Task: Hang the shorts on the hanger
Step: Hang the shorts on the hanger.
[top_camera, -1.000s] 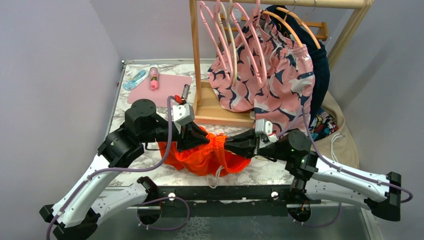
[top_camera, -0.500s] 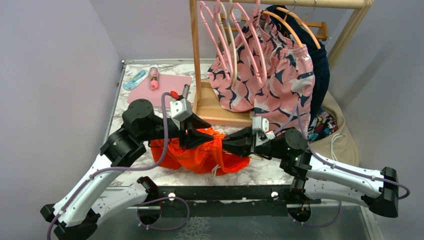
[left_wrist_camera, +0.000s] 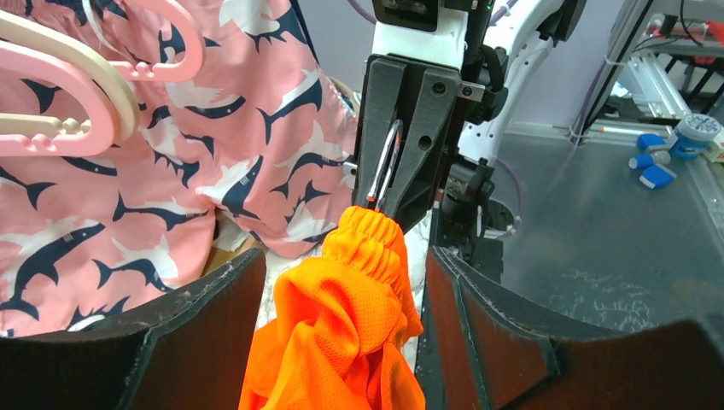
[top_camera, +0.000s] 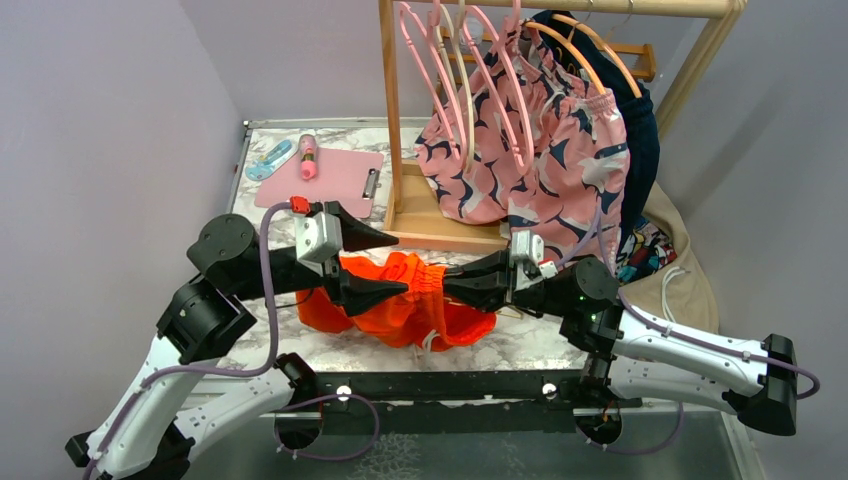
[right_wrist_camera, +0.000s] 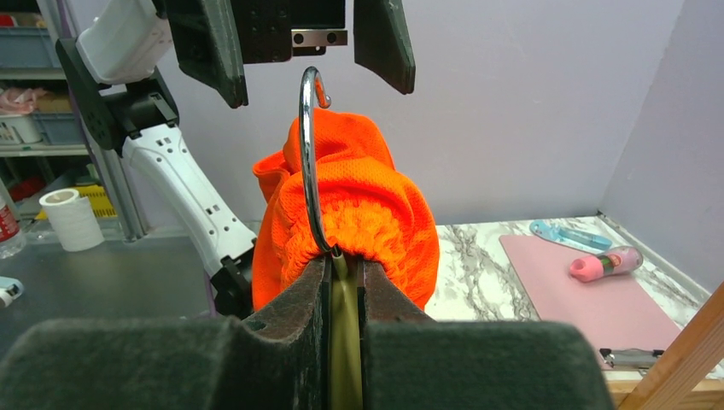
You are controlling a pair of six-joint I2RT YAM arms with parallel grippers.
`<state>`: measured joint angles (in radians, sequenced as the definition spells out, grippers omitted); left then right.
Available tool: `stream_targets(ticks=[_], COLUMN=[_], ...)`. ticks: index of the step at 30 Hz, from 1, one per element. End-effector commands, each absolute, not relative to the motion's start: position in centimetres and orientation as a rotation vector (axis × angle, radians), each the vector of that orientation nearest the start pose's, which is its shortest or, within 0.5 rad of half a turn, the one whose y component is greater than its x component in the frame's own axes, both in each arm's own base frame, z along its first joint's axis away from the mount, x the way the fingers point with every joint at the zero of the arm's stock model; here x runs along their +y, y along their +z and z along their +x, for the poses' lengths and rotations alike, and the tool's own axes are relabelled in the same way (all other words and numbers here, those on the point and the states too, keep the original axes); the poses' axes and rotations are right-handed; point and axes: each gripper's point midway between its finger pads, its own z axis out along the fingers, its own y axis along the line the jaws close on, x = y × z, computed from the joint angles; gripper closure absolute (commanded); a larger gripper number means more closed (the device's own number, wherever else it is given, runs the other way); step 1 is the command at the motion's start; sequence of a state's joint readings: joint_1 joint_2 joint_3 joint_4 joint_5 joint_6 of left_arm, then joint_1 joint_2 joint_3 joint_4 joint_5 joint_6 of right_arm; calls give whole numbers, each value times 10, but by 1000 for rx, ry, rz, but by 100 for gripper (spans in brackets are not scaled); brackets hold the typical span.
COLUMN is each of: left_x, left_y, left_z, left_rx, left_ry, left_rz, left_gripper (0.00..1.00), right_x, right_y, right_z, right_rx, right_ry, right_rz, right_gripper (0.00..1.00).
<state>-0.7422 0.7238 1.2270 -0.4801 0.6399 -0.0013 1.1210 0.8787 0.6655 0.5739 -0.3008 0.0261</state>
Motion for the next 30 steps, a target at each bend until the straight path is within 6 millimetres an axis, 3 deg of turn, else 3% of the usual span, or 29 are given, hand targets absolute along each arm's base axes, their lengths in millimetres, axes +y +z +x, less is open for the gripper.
stream_targets(ticks=[1,16,24,30], left_x=[-227,-234,-243,-247], left_y=[404,363,348,333], left_z=[101,110,115,115], left_rx=[1342,1424,1462,1492], left_ry=[-984,-881,-842,-800], left_rz=[1143,1273,1337,1403], left_gripper=[28,26,36,49], right_x=[322,325,330,330], right_y=[419,411,409,410], right_z=[98,98,95,92], right_rx=[823,864,860,856], right_ry=[1168,1137,1146,1142], right_rz=[-838,-904,-940,-966], right_gripper=[99,99,99,99])
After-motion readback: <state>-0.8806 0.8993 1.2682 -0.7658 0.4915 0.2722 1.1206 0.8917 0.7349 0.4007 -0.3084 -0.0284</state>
